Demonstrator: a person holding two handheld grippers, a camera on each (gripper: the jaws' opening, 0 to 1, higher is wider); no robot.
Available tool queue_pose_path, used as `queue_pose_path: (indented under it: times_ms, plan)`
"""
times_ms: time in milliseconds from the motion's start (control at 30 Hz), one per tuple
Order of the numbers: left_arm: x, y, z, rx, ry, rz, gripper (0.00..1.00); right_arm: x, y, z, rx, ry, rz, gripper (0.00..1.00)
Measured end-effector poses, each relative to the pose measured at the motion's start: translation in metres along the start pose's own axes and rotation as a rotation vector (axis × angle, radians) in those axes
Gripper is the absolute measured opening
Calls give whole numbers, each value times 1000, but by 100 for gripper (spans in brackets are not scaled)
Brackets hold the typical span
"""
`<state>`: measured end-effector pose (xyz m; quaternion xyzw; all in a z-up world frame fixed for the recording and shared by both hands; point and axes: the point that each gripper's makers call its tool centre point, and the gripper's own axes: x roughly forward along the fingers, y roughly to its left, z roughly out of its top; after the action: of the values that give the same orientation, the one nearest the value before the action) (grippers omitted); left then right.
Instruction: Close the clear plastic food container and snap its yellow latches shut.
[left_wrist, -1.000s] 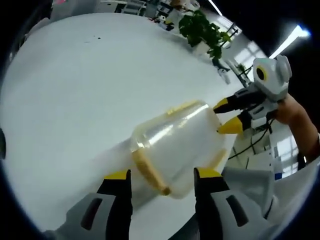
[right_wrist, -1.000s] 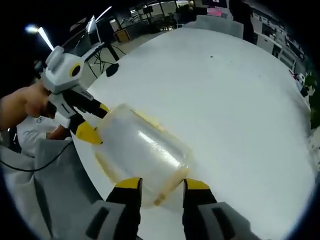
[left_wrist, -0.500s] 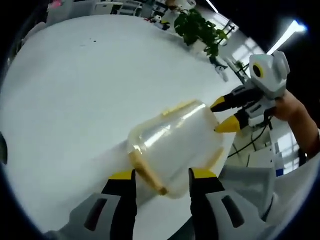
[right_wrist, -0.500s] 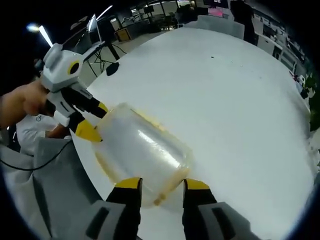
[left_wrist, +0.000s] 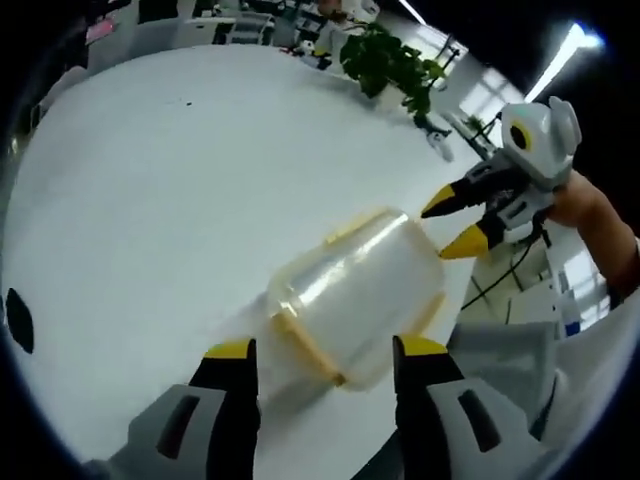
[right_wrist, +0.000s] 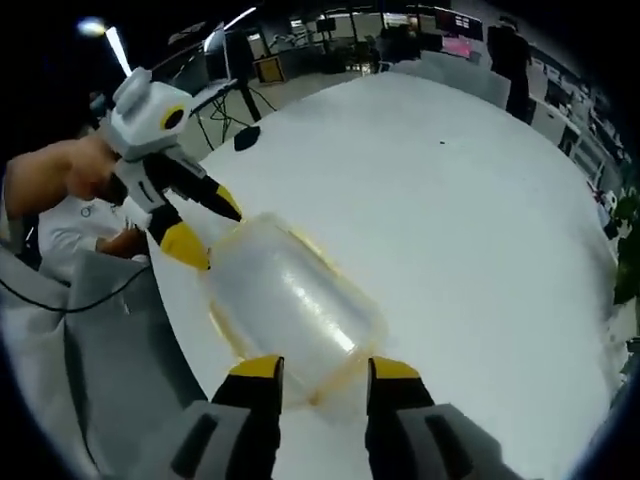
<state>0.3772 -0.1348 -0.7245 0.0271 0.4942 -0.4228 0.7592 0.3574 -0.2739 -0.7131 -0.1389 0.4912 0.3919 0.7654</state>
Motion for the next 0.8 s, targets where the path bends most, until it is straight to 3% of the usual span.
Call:
queue_pose_path:
  times_ms: [100, 233, 300, 433, 500, 800]
  plan:
    - [-4, -1, 1, 86, 4, 4, 50, -2, 6, 6, -110, -18, 28, 32]
    - [-7, -6, 7, 127, -26, -13, 51, -4, 12, 8, -190, -17, 44, 32]
    - [-9, -8, 11, 203, -44, -20, 50, -4, 17, 13, -275, -35, 62, 32]
    - [-12, -14, 16, 344, -50, -36, 49, -5, 25, 19, -354, -51, 78, 33]
    - [-12, -23, 13, 421, -23, -81, 47, -4, 26, 19, -367, -47, 79, 32]
    - [-10, -43, 23, 585, -50, -129, 47, -2, 35, 26, -463, -59, 116, 29]
